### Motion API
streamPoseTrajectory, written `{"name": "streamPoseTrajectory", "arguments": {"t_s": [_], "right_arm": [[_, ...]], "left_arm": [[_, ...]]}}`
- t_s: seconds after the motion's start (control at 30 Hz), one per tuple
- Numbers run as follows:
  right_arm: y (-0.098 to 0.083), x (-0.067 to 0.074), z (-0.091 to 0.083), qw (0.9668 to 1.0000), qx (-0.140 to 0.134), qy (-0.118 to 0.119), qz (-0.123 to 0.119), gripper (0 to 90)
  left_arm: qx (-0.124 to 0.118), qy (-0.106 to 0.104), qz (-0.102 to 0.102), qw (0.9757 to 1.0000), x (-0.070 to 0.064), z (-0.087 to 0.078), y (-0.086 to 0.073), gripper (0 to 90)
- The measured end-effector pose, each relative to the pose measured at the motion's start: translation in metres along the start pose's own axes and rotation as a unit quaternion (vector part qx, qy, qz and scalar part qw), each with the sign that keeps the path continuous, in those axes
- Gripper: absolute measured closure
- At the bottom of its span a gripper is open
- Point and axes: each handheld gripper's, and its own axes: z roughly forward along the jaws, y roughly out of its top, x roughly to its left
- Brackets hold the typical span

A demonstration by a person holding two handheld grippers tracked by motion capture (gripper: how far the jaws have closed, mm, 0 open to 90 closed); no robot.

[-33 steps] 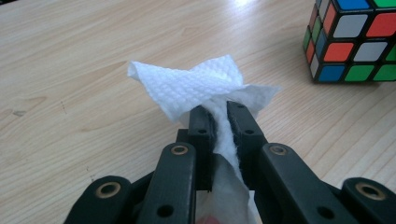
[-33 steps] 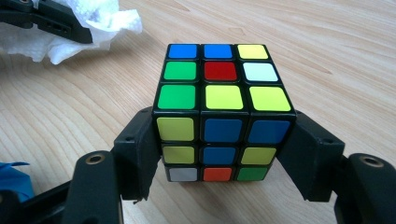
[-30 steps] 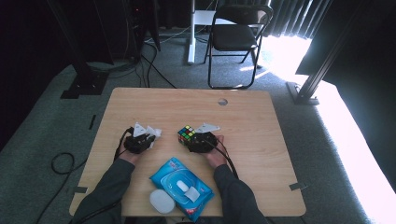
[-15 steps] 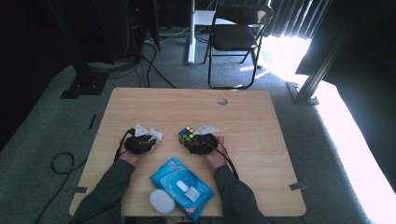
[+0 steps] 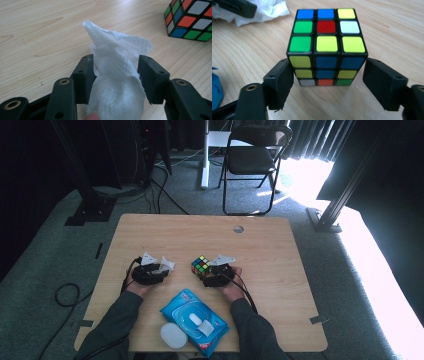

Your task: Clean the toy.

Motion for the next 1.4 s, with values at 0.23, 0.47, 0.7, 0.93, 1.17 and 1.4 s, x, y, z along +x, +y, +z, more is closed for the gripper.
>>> {"name": "streamPoseTrajectory", "arguments": {"t_s": [0.23,0.47,0.7,0.93,1.17,1.4], "right_arm": [[-0.003,0.002,-0.005,0.9999,0.008,-0.002,-0.015,23.3],[-0.011,0.001,-0.013,0.9999,0.01,0.004,-0.008,24.7],[-0.015,0.001,-0.021,1.0,-0.001,0.002,0.0,34.1],[-0.019,0.002,-0.027,0.9999,-0.008,-0.01,-0.001,48.3],[-0.02,0.008,-0.03,0.9996,0.004,-0.014,-0.024,60.4],[-0.023,0.009,-0.032,0.9994,0.007,-0.012,-0.031,65.0]], "left_arm": [[-0.016,0.002,-0.002,0.9999,0.0,-0.009,0.003,44.4],[-0.035,-0.001,-0.008,0.9993,0.002,-0.02,0.006,44.7],[-0.045,0.001,-0.014,0.9989,0.002,-0.028,0.007,49.3],[-0.045,0.001,-0.01,0.9989,0.002,-0.03,0.008,58.5],[-0.043,0.014,-0.006,0.999,0.002,-0.032,0.008,73.0],[-0.043,0.021,-0.001,0.9989,0.001,-0.032,0.008,87.0]]}}
